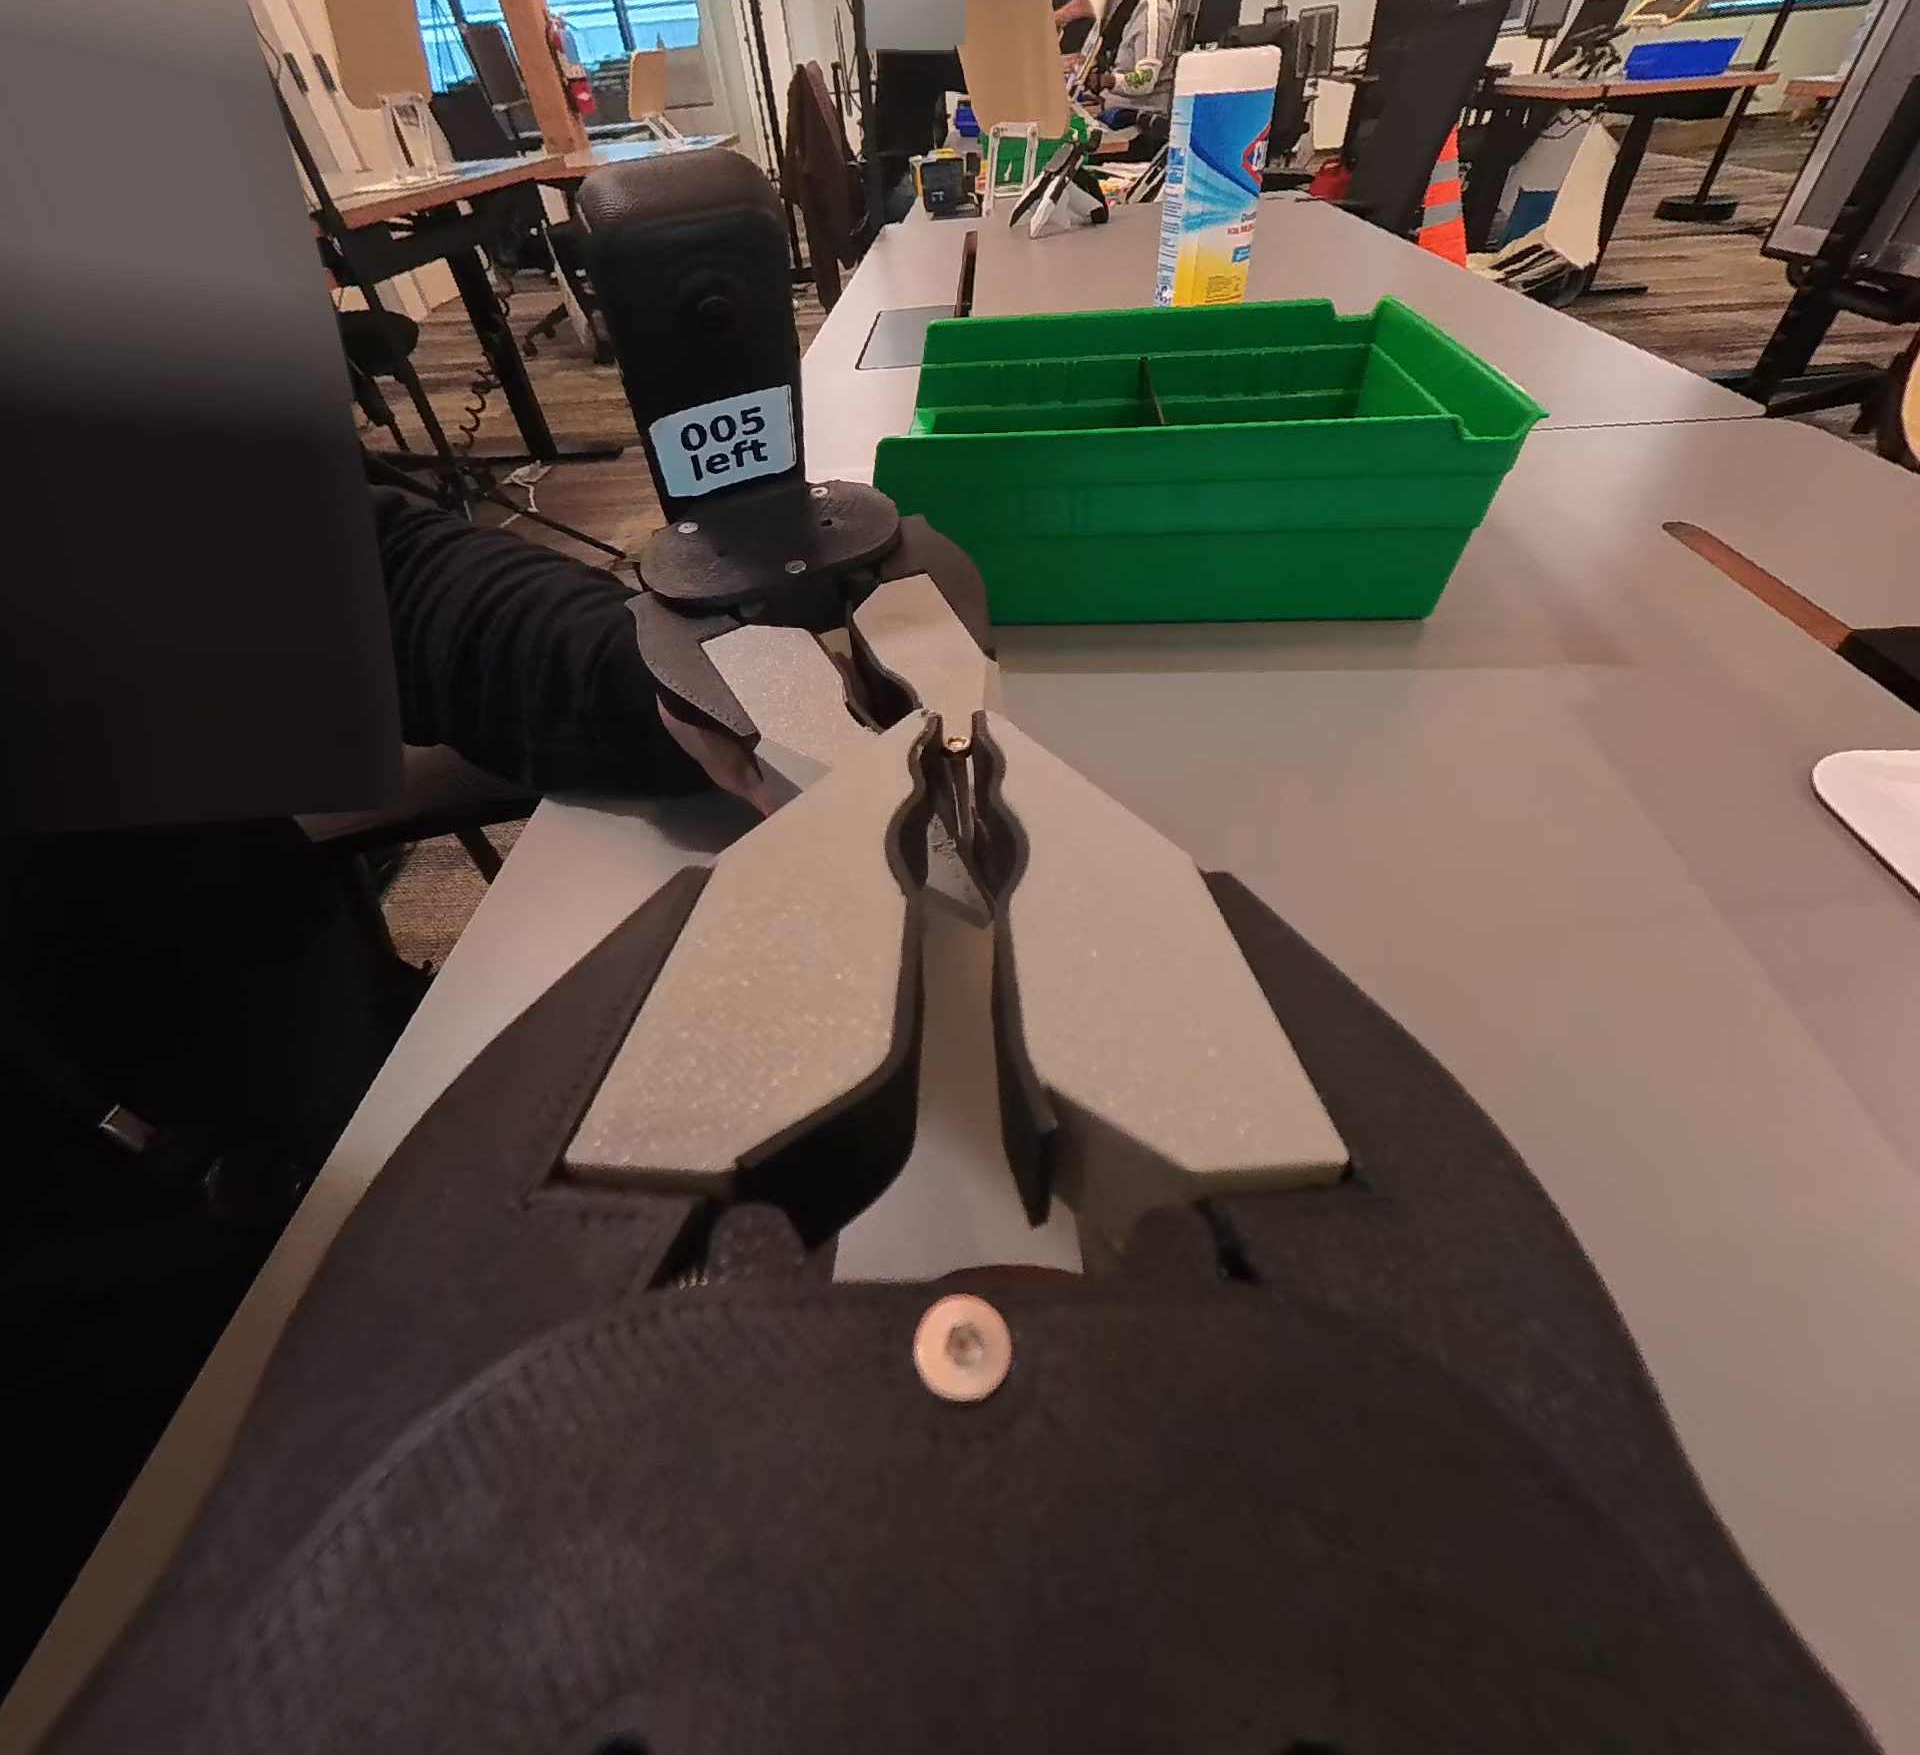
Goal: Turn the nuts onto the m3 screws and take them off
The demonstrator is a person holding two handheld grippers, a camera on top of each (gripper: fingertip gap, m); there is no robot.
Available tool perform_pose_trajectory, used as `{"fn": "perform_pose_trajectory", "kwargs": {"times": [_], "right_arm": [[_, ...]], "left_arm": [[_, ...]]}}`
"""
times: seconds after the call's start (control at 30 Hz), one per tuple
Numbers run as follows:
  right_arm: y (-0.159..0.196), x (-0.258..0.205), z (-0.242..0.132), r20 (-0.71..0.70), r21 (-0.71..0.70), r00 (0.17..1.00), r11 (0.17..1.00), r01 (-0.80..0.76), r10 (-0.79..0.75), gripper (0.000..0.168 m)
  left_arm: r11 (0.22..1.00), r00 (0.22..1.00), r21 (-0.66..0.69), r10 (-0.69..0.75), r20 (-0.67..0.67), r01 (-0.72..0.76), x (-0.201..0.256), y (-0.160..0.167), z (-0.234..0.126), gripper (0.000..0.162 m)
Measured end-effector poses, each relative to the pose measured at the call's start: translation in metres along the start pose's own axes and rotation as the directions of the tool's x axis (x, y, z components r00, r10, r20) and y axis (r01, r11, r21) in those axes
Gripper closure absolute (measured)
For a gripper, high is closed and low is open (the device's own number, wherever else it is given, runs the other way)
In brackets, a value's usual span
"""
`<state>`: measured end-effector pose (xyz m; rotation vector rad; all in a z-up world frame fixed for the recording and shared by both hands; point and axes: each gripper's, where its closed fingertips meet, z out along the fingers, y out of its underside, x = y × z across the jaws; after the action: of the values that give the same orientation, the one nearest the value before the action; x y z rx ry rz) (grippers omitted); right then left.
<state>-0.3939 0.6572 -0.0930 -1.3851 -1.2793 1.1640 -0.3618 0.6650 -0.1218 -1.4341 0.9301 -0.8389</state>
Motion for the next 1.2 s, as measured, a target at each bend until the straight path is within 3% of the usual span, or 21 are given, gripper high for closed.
{"fn": "perform_pose_trajectory", "kwargs": {"times": [0.27, 0.6, 0.97, 1.2], "right_arm": [[0.0, 0.007, 0.002, -0.097, 0.017, 0.995, 1.0, -0.011, 0.012, 0.166], [0.0, 0.019, 0.009, -0.316, 0.068, 0.947, 0.997, -0.032, 0.052, 0.167], [0.002, 0.03, 0.011, -0.605, 0.129, 0.79, 0.991, -0.026, 0.099, 0.166], [0.002, 0.035, 0.013, -0.708, 0.132, 0.701, 0.991, 0.008, 0.088, 0.166]], "left_arm": [[1.0, 0.999, -0.006, 0.003, 0.052, -0.003, -0.007, 0.001, 0.001, 0.162], [1.0, 0.993, -0.018, -0.008, 0.119, 0.01, -0.019, 0.004, -0.001, 0.162], [0.999, 0.988, -0.033, -0.004, 0.154, 0.01, -0.025, 0.007, -0.001, 0.162], [0.999, 0.985, -0.035, -0.009, 0.17, 0.015, -0.029, 0.008, -0.003, 0.162]]}}
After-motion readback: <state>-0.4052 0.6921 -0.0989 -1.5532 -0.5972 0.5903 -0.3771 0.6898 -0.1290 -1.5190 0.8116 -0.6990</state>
